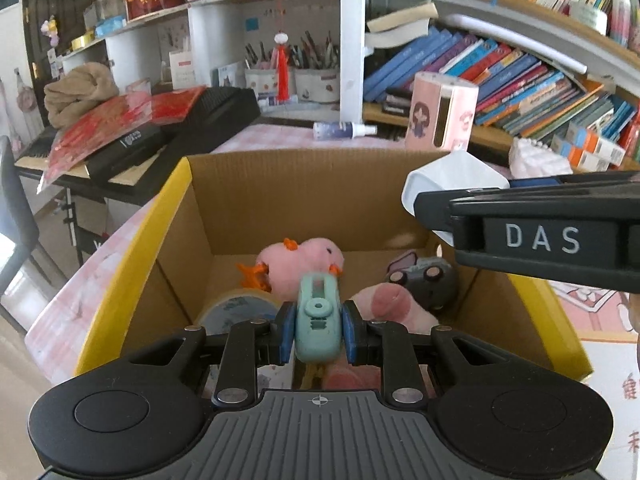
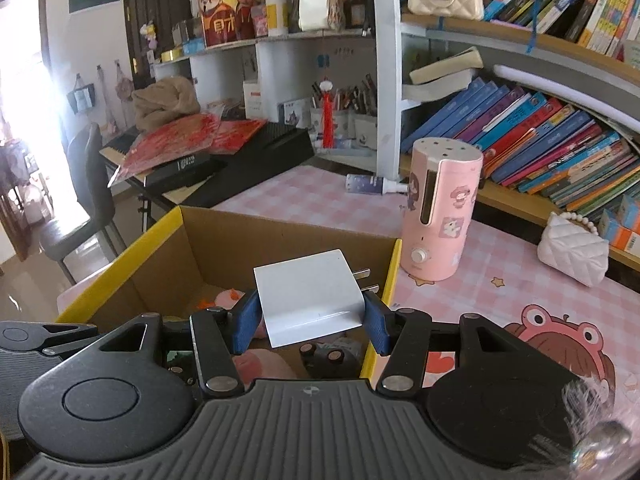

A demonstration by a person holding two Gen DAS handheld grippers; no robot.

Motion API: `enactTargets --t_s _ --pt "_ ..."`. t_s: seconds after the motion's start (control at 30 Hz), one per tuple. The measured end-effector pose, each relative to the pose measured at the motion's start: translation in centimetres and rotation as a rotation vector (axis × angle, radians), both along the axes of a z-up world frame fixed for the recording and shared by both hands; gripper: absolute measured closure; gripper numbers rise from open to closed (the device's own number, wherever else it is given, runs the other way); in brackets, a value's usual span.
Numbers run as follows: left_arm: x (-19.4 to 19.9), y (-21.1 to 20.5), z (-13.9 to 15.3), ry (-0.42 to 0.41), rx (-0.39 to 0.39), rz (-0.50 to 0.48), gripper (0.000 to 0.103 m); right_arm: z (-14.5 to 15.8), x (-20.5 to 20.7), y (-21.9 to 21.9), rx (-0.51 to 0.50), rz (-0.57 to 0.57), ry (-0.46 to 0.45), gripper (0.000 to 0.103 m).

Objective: Organize objects
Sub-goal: 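Carry the stapler and charger over the yellow box and lower them in, then open both tools to drop the stapler and charger into the box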

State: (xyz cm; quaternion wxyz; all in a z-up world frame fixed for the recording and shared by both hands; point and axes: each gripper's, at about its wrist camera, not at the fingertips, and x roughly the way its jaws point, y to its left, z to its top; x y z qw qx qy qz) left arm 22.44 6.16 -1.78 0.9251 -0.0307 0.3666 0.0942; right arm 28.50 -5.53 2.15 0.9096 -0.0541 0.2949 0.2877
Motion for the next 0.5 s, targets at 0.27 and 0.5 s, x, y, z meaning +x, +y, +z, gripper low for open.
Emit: enactTargets --t_s 0.27,0.5 --pt "1.0 -0.2 -0.6 0.019 0.007 -0.001 0.08 -1.6 1.5 1.2 -0.065 0.055 0.04 0.051" --pt "1.3 -0.2 -0.7 0.009 0.032 0.015 0.068 -2.1 2.5 2.2 -0.097 0.091 0.048 0.051"
